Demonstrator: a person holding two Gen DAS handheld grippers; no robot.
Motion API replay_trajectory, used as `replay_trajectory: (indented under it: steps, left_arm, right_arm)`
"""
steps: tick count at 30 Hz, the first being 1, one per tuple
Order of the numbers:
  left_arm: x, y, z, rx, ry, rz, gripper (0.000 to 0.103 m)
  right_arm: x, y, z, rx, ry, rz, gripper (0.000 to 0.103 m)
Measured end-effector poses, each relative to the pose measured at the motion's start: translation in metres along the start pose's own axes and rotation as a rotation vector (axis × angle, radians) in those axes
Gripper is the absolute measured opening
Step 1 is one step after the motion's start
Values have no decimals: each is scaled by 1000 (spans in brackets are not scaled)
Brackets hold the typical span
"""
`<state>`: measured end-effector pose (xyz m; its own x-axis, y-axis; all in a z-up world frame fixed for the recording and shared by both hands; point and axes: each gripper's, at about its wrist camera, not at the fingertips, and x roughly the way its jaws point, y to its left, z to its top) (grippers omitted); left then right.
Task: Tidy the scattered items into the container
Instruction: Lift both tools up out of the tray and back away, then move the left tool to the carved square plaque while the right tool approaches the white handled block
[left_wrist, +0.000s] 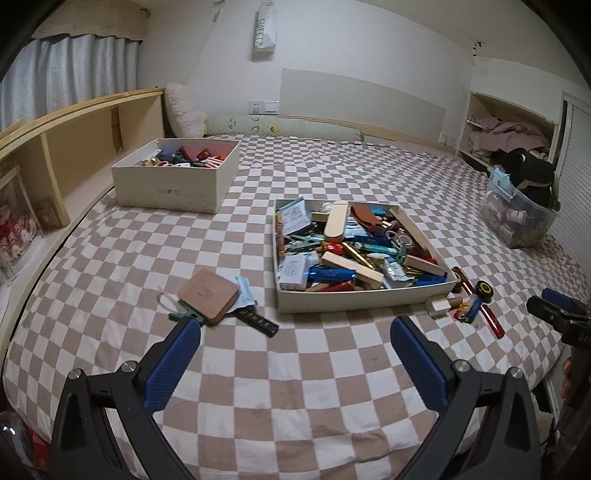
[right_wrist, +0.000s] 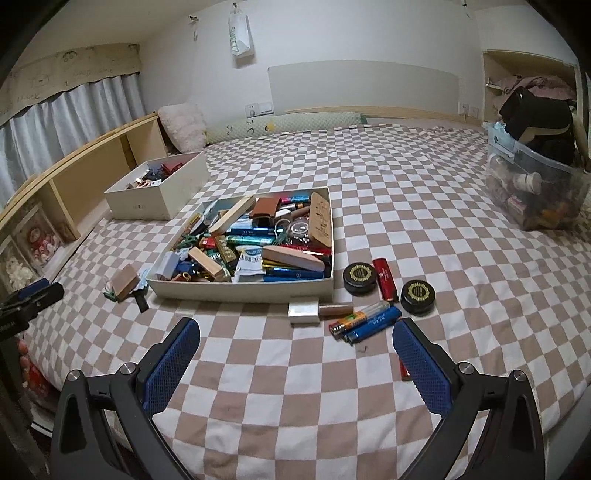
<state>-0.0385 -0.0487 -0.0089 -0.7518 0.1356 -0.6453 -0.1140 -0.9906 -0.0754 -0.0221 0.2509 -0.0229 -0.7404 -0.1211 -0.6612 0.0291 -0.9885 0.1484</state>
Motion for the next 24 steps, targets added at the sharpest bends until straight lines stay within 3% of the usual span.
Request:
replay_trajectory:
  steps: [11, 24]
  left_arm:
    - [8, 42, -14, -28, 3, -9, 103]
    - [76, 73, -12, 73, 121, -106, 103]
  right_arm:
    - [14, 1, -22, 7, 21, 28, 103]
    - [39, -8, -48, 58, 16, 22, 103]
